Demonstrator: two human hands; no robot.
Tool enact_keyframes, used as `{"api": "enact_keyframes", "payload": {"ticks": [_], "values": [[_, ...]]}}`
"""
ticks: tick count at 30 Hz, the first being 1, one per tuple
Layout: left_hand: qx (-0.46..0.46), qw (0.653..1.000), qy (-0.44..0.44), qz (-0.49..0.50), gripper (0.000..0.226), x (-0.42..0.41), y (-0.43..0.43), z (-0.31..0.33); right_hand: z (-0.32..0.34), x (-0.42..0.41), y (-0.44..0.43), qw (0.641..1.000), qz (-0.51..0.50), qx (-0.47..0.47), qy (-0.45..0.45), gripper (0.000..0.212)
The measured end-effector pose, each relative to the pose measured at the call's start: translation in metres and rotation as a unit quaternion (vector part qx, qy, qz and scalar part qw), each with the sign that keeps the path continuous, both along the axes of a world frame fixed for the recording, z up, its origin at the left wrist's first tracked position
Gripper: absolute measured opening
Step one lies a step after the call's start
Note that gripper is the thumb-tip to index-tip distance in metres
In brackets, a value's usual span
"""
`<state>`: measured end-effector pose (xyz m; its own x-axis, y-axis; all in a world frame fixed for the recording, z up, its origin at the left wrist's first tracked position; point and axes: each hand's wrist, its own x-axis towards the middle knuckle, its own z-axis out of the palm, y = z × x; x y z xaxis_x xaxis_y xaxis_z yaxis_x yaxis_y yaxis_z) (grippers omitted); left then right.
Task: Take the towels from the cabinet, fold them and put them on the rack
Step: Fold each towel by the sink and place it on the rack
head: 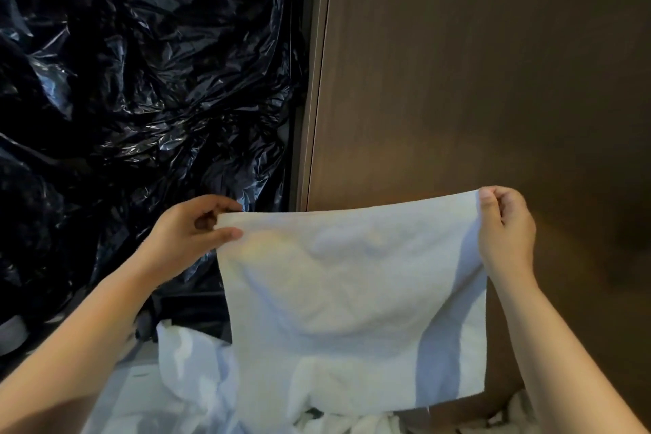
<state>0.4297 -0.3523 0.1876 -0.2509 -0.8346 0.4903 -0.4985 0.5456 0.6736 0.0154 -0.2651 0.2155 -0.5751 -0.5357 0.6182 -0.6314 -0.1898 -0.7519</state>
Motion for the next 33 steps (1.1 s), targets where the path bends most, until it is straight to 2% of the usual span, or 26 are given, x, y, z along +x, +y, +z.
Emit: {"api": "enact_keyframes", "payload": {"ticks": [7,10,13,16,18,20,22,28,30,33], "values": [[-0.127,0.984,-0.12,0.034,0.029,-0.005,-0.002,-0.012,-0.014,-0.001,-0.006,0.999,-0.011,0.03,-0.02,0.014],[-0.143,0.985,-0.088,0.037,0.029,-0.011,0.002,-0.011,-0.013,-0.005,-0.008,0.999,-0.016,0.029,-0.027,0.013],[-0.101,0.994,0.024,0.026,0.021,-0.019,0.01,-0.013,-0.019,-0.011,-0.008,0.998,-0.014,0.055,-0.024,0.012],[-0.014,0.994,0.111,0.019,0.007,-0.027,0.015,-0.009,-0.032,-0.015,-0.007,0.997,-0.022,0.073,-0.03,0.009],[0.046,0.994,0.102,-0.012,0.015,-0.024,0.014,-0.003,-0.04,-0.018,-0.006,0.996,-0.033,0.072,-0.049,0.009],[0.112,0.99,0.051,-0.061,0.026,-0.015,0.011,0.0,-0.047,-0.022,-0.005,0.994,-0.043,0.074,-0.07,0.01],[0.148,0.986,-0.002,-0.072,0.027,-0.008,0.009,-0.001,-0.054,-0.023,-0.005,0.993,-0.05,0.085,-0.072,0.011],[0.103,0.99,-0.096,-0.02,0.021,-0.008,0.003,-0.017,-0.065,-0.021,-0.01,0.992,-0.049,0.088,-0.072,0.011],[0.09,0.993,-0.069,-0.029,0.025,-0.006,0.004,-0.019,-0.066,-0.022,-0.012,0.992,-0.048,0.093,-0.071,0.011],[0.077,0.995,0.043,-0.051,0.028,-0.012,0.01,-0.019,-0.065,-0.022,-0.013,0.992,-0.041,0.1,-0.068,0.011]]}}
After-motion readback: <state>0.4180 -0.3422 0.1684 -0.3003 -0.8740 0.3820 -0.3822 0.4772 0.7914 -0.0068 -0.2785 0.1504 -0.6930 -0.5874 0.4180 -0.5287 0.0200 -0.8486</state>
